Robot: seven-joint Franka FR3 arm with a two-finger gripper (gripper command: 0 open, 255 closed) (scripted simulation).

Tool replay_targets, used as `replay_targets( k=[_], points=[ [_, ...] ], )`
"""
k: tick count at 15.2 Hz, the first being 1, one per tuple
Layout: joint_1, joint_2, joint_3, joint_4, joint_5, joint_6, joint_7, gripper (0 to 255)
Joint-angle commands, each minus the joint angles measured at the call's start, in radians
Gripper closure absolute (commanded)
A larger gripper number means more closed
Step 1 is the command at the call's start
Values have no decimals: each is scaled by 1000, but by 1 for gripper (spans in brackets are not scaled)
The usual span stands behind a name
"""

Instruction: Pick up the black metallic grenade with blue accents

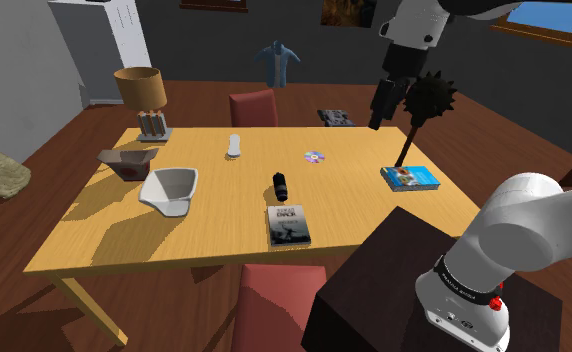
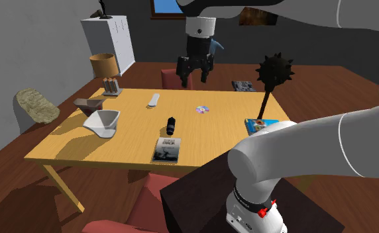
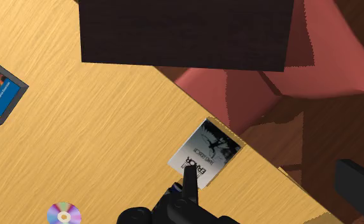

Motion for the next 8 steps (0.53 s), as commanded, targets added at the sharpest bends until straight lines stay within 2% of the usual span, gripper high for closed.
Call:
replay_targets(
  k=[1, 8],
  points=[
    [0, 0, 0, 0, 0, 0, 0, 0],
    [-23, 157, 59, -88, 16, 273, 90, 0]
  ],
)
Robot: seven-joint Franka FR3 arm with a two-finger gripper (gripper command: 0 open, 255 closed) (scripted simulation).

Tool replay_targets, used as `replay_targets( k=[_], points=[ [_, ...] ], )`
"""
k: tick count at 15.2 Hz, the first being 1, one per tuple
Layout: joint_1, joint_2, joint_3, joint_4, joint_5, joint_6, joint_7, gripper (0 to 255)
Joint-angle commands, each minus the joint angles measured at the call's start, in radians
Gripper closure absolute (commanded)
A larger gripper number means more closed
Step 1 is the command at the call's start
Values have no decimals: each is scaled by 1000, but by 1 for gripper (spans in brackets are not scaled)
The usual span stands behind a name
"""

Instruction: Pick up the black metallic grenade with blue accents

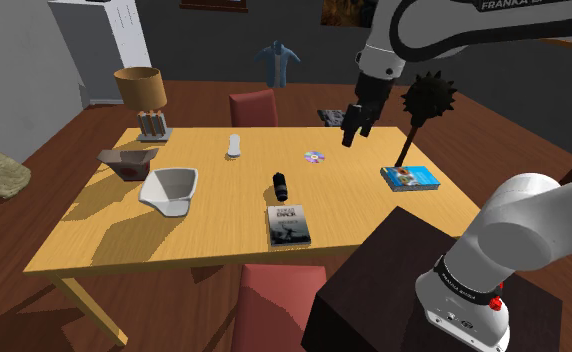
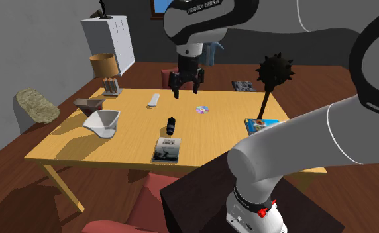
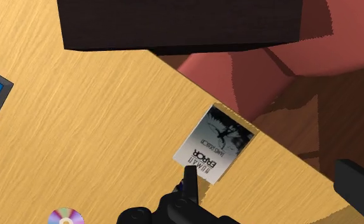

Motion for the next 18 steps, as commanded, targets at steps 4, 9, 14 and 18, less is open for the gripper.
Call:
replay_targets(
  k=[4, 9, 14, 18],
  points=[
    [-20, 156, 39, -18, 0, 196, 68, 0],
    [-44, 335, 72, -4, -19, 377, 145, 0],
    [-70, 531, 95, 48, -69, 535, 239, 0],
    [-84, 692, 97, 115, -133, 638, 328, 0]
  ],
)
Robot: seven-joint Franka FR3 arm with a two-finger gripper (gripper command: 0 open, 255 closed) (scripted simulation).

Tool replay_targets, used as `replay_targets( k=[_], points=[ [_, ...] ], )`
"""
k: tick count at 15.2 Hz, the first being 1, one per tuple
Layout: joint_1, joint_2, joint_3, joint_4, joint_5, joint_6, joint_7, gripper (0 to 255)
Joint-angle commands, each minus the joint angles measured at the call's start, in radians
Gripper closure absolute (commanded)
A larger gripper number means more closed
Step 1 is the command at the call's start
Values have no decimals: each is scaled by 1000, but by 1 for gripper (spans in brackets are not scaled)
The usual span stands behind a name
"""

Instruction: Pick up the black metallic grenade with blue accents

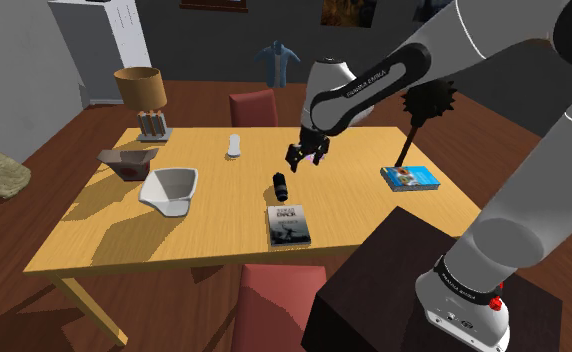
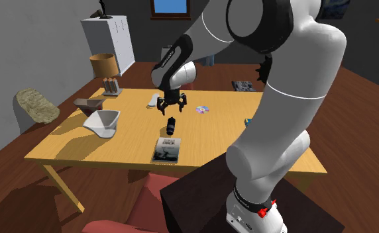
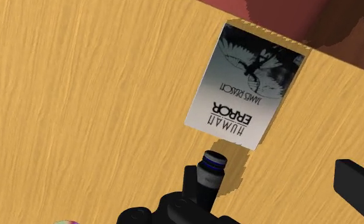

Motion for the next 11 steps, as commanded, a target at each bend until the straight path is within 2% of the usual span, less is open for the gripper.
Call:
replay_targets(
  k=[1, 7, 11],
  points=[
    [-5, 89, -4, 34, -37, 59, 47, 0],
    [14, 326, -51, 182, -135, 159, 178, 0],
    [38, 480, -95, 303, -172, 199, 245, 0]
  ],
)
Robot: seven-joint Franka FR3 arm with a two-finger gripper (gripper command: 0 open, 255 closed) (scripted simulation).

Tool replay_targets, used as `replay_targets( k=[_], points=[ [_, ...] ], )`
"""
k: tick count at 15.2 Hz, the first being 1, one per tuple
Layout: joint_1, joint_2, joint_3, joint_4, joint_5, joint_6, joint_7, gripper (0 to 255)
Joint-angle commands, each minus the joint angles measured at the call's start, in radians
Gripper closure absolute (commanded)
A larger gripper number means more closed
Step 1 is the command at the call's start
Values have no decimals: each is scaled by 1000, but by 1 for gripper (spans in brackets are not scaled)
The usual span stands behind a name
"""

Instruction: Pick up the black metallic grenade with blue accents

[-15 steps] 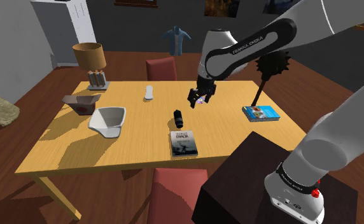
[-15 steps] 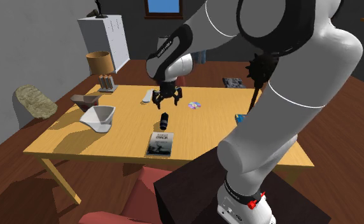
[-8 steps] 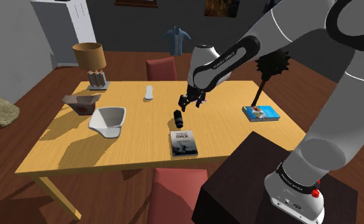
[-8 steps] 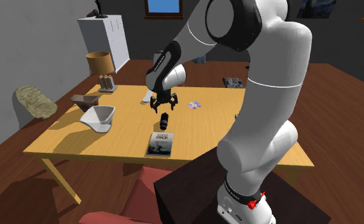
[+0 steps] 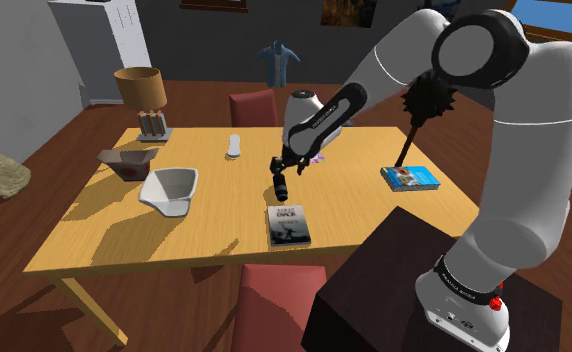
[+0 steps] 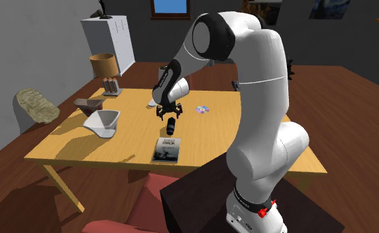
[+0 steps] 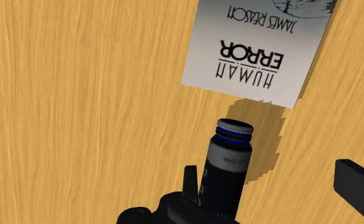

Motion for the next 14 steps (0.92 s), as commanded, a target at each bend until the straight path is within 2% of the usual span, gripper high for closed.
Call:
replay_targets(
  k=[1, 8, 14],
  points=[
    [9, 84, -22, 67, -15, 22, 28, 0],
    [32, 332, -79, 314, -21, 37, 96, 0],
    [36, 404, -86, 345, -25, 79, 103, 0]
  ],
)
